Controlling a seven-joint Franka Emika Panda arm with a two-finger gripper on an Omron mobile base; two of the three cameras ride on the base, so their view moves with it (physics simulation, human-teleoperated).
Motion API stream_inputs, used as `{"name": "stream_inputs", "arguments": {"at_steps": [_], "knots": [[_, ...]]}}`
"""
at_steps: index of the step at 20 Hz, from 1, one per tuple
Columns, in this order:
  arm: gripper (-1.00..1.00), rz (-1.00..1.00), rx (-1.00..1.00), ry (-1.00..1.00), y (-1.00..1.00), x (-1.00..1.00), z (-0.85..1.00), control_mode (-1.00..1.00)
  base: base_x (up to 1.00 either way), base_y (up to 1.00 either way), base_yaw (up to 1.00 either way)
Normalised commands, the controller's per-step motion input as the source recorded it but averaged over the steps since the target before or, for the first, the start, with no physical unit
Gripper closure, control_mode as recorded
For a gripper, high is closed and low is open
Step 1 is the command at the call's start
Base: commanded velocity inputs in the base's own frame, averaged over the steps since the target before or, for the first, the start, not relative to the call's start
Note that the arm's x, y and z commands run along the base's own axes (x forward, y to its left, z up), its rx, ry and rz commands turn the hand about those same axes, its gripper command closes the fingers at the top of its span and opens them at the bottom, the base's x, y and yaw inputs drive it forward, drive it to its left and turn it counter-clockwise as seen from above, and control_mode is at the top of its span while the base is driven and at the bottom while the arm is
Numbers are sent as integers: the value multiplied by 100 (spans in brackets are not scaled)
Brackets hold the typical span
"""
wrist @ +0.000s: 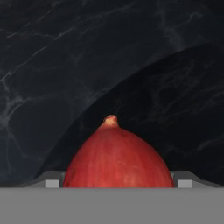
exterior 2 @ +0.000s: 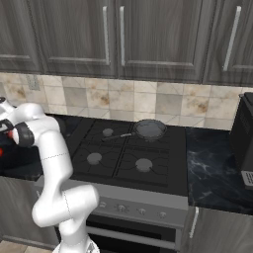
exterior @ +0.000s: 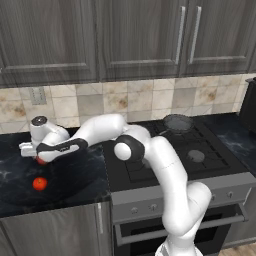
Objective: Place the pan on the rear right burner on the stove. Then place the tomato and the onion in the pan and turn on the rear right burner.
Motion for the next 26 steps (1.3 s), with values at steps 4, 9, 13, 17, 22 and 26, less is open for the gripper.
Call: {"name": "stream_inputs", "arguments": {"at_steps": [4, 9, 13, 17, 22, 26], "knots": [[100, 0, -2, -11, -13, 0, 6, -100, 0, 0, 0], [100, 0, 0, -6, -35, 0, 16, -100, 0, 0, 0], [100, 0, 0, -3, -49, 0, 22, -100, 0, 0, 0], [100, 0, 0, 0, -48, 0, 25, -100, 0, 0, 0], [100, 0, 0, 0, -49, 0, 23, -100, 0, 0, 0], [100, 0, 0, 0, -46, 0, 29, -100, 0, 0, 0]]}}
